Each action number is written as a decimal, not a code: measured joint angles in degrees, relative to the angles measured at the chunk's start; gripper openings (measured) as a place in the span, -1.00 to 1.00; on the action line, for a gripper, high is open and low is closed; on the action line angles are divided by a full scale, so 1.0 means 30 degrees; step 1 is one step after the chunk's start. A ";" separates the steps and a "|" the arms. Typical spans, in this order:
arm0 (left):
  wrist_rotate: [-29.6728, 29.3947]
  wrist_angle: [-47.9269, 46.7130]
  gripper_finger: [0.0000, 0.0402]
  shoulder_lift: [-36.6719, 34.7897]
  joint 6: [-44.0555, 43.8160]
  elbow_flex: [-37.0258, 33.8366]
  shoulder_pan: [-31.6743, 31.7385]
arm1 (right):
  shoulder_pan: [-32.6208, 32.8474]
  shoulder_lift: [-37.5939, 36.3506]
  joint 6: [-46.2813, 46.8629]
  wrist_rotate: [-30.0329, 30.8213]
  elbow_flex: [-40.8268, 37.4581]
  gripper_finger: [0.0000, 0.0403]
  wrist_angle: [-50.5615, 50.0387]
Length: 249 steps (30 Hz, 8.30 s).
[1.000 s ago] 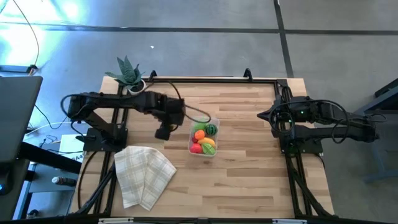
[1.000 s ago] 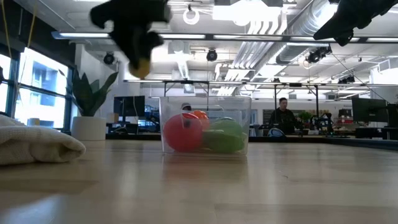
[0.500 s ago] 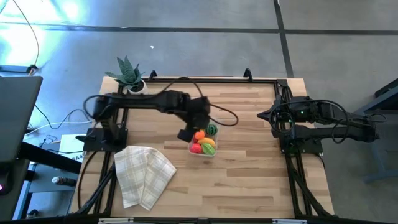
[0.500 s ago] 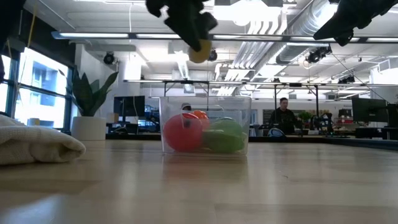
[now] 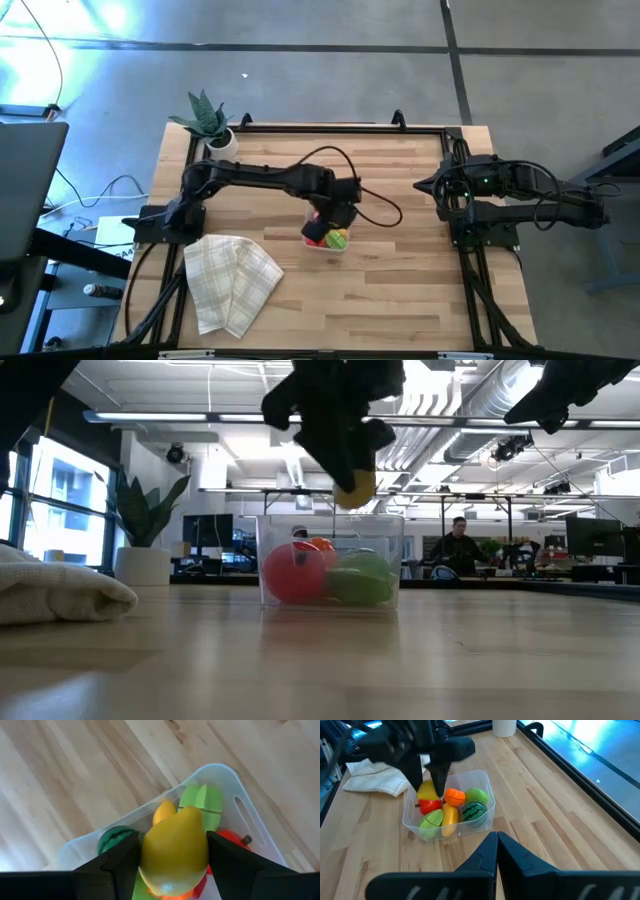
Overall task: Pick and placing Produce into tupperware
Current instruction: Put the lemon into the transparent bin, then return to Home Position
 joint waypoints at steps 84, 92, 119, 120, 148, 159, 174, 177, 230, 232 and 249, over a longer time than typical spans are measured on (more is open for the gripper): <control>-0.1596 -0.2485 0.24 0.3030 0.1839 0.4561 0.0100 | 0.0007 -0.0004 0.0000 0.0003 0.0000 -1.00 0.0000; -0.2034 -0.7030 0.24 0.1800 0.0684 0.7634 0.0378 | 0.0000 -0.0004 0.0000 0.0003 0.0000 -1.00 0.0005; -0.4348 0.7168 0.23 -2.0958 -0.5661 -1.6491 0.1324 | 0.0007 0.0011 0.0000 0.0000 0.0000 -1.00 -0.0008; -0.4306 0.7273 0.23 -2.1664 -0.5661 -1.6913 0.1324 | 0.0003 0.0018 0.0000 0.0000 0.0000 -1.00 -0.0008; -0.2592 1.2413 -0.93 -3.3036 -0.7536 -2.5960 0.1332 | 0.0001 0.0011 0.0000 -0.0004 0.0000 -1.00 -0.0007; -0.3724 1.2357 -0.94 -3.6986 -0.8597 -2.7603 0.1331 | 0.0007 0.0012 0.0000 0.0003 0.0000 -1.00 -0.0007; -0.3511 1.2354 -0.99 -3.9734 -0.9562 -2.9440 0.1331 | 0.0006 0.0011 0.0000 -0.0003 0.0000 -1.00 -0.0007; -0.3505 1.2315 -0.99 -3.9736 -0.9683 -2.9622 0.1331 | 0.0007 0.0011 0.0000 0.0003 0.0000 -1.00 -0.0007; -0.3360 1.1876 -0.97 -3.9685 -0.7519 -2.9589 0.1327 | -0.0115 -0.9079 0.1813 -0.3333 -0.2049 -1.00 1.2286; -0.3365 1.1834 -0.97 -3.9597 -0.7523 -2.9578 0.1318 | -0.0056 -0.8576 0.2252 -0.3457 -0.3085 -1.00 1.4242; -0.3513 1.1774 -0.97 -3.9336 -0.7526 -2.9585 0.1331 | -0.0095 -0.8870 0.7373 -0.3096 -1.3291 -1.00 2.5303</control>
